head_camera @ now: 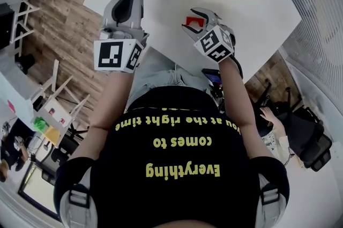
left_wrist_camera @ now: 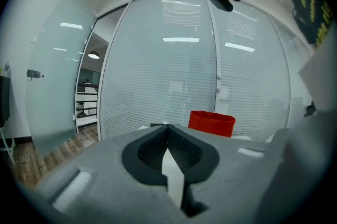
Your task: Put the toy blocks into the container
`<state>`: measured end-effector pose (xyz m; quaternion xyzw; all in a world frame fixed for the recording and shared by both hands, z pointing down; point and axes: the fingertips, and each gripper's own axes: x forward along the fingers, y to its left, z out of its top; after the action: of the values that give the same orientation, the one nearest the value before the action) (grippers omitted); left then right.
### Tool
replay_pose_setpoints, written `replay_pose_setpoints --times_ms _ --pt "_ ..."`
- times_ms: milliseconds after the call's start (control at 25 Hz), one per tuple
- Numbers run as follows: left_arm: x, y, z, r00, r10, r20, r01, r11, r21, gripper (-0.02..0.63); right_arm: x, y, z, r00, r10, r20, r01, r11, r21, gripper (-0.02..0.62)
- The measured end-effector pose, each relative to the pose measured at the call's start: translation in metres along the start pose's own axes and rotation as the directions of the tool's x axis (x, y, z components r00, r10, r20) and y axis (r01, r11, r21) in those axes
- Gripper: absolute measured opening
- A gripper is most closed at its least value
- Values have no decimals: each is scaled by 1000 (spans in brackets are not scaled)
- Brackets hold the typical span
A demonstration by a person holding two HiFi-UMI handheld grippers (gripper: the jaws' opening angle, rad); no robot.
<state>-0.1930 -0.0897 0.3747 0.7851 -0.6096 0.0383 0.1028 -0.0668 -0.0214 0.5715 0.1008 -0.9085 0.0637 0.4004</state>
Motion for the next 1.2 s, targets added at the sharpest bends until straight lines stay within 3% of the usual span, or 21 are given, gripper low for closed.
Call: replay_pose_setpoints --times_ms 360,600,1200 --pt "0 2 -4 1000 12 -10 -13 1000 -2 0 10 3 -21 998 24 -51 -23 1000 18 253" --pt "4 0 -5 1000 3 -14 -3 1000 -2 -2 6 -6 -24 999 -2 -51 3 1000 21 146" --pt "10 -5 -2 1000 -22 -11 22 1000 5 0 -4 -14 -13 1000 -25 -5 26 998 58 144"
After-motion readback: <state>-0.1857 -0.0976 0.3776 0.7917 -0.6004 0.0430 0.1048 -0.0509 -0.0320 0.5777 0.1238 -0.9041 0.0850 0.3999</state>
